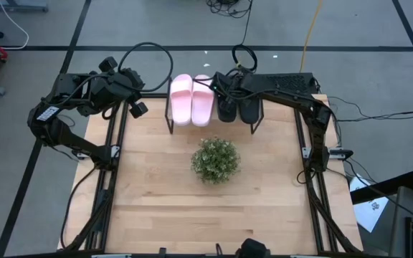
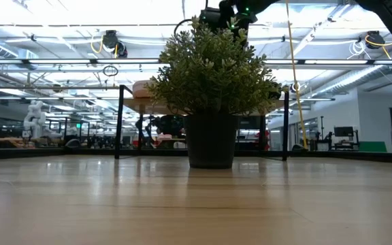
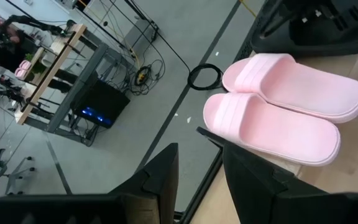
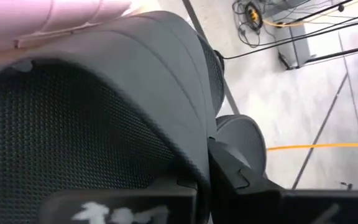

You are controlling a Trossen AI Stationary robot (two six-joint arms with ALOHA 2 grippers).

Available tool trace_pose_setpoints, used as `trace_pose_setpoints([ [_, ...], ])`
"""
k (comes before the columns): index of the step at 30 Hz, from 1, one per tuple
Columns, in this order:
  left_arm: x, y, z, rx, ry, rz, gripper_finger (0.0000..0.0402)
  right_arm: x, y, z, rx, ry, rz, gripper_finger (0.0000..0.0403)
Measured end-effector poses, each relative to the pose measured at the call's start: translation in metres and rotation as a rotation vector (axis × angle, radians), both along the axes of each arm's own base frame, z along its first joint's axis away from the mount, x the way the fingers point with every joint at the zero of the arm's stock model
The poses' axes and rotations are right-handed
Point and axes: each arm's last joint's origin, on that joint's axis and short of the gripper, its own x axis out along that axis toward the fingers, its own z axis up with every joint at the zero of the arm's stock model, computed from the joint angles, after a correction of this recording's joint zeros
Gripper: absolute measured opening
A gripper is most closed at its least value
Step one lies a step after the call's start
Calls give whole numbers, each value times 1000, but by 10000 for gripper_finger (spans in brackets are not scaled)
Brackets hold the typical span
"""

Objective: Pick and place slides into the shelf
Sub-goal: Put the black slide on the shelf

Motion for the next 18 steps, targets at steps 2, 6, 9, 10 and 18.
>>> trace_pose_setpoints([
  [2, 0, 0, 0, 0, 0, 0, 134, -2, 1, -5, 1, 19, -2, 0],
  [6, 0, 0, 0, 0, 0, 0, 134, -3, 2, -8, -25, 52, -12, 0],
  [9, 0, 0, 0, 0, 0, 0, 134, -1, 4, -8, -31, 60, 5, 0],
  [10, 0, 0, 0, 0, 0, -1, 134, -1, 4, -8, -32, 60, 10, 0],
  [18, 0, 0, 0, 0, 0, 0, 134, 0, 4, -7, -31, 62, 27, 0],
])
